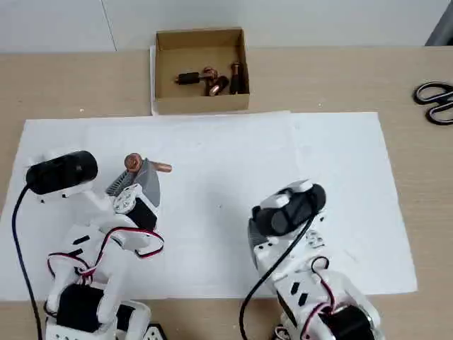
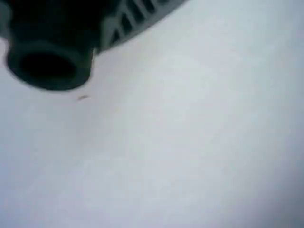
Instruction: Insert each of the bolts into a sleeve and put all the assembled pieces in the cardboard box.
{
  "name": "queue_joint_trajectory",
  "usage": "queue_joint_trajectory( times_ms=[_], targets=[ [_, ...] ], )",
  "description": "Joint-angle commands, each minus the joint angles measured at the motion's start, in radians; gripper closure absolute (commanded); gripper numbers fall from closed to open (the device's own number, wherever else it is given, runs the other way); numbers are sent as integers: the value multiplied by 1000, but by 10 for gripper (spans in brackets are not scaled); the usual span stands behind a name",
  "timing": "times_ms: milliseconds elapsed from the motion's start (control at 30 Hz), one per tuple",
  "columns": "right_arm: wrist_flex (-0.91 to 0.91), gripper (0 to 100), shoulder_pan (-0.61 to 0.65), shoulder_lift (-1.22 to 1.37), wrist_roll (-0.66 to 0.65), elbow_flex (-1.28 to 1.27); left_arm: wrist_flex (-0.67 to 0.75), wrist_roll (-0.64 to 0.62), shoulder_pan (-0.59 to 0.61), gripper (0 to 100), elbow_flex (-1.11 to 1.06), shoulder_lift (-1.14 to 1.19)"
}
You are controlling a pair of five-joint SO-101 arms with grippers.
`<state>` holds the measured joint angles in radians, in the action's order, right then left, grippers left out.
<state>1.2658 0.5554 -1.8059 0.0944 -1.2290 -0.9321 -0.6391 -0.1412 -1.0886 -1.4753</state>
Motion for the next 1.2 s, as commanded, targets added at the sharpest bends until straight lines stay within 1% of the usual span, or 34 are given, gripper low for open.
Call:
queue_joint_trajectory(
  times_ms=[0, 133, 267, 467, 633, 733, 833, 900, 1000, 1100, 1167],
  targets=[
    [-53, 995, 77, -8, 0, 2, 35, 2, -54, 994, 5, -18],
    [-114, 995, 148, -8, -3, -20, 37, -44, -155, 994, 12, -20],
    [-170, 995, 157, -8, -8, -64, 35, -69, -233, 994, 13, -20],
    [-180, 995, 154, -8, -25, -112, 28, -68, -270, 994, 25, -20],
    [-186, 995, 131, -8, -94, -153, -120, -68, -272, 994, 143, -20],
    [-242, 995, 96, -8, -94, -190, -227, -68, -272, 994, 205, -18],
    [-294, 995, 88, -8, -95, -221, -336, -68, -272, 994, 262, -15],
    [-317, 995, 88, -8, -95, -241, -377, -68, -272, 994, 274, -14],
    [-331, 995, 88, -8, -95, -249, -377, -66, -267, 994, 255, -12],
    [-331, 995, 88, -8, -95, -244, -301, -64, -256, 994, 154, -12],
    [-331, 995, 88, -8, -95, -242, -235, -69, -213, 994, 73, -12]
  ],
)
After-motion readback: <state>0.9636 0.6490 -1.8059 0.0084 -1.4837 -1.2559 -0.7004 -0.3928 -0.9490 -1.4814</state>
